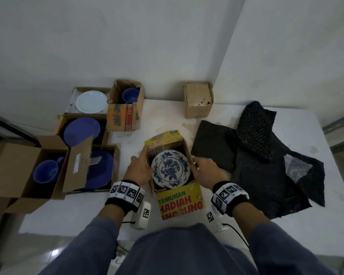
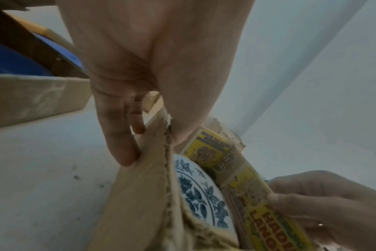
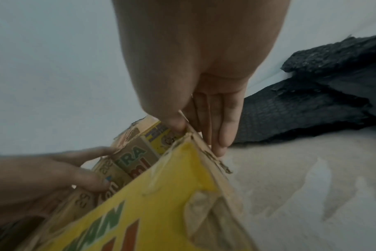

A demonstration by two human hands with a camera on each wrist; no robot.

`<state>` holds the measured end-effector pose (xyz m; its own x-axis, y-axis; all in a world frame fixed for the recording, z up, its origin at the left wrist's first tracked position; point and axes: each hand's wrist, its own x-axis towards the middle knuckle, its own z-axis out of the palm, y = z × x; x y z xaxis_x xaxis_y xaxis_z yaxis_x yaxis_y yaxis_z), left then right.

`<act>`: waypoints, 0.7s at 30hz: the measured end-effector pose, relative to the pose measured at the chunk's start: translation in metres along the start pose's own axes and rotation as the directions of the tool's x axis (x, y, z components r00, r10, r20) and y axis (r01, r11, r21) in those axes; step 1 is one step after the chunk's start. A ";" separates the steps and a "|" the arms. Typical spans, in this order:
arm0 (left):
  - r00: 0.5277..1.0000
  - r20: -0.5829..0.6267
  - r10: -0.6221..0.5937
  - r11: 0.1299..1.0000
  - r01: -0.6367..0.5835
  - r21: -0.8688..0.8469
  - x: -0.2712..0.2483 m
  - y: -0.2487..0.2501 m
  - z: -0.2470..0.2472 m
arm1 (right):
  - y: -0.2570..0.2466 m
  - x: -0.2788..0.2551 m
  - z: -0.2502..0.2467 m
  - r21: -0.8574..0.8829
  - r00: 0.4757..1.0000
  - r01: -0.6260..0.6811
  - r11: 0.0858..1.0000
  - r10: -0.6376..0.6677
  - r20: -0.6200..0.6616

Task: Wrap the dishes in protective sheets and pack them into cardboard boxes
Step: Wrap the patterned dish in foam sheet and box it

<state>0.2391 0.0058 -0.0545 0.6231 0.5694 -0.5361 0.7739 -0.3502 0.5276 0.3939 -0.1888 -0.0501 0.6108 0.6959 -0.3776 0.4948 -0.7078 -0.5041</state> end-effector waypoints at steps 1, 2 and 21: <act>1.000 -0.005 0.024 0.999 -0.024 -0.041 0.001 -0.001 -0.001 | 0.000 0.002 0.001 0.003 1.000 -0.004 1.000 0.004 0.000; 0.999 0.002 0.042 0.997 -0.042 -0.068 0.001 -0.001 -0.004 | 0.000 0.003 0.002 0.000 1.000 -0.012 1.000 0.012 -0.003; 0.943 -0.275 0.189 0.967 -0.227 -0.115 -0.044 0.032 0.030 | 0.125 -0.025 -0.033 0.442 0.908 -0.254 0.860 0.370 -0.198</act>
<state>0.2397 -0.0527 -0.0331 0.7025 0.6753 -0.2248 0.5943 -0.3827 0.7074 0.4610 -0.2985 -0.0785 0.8596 0.3462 -0.3758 -0.0026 -0.7325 -0.6808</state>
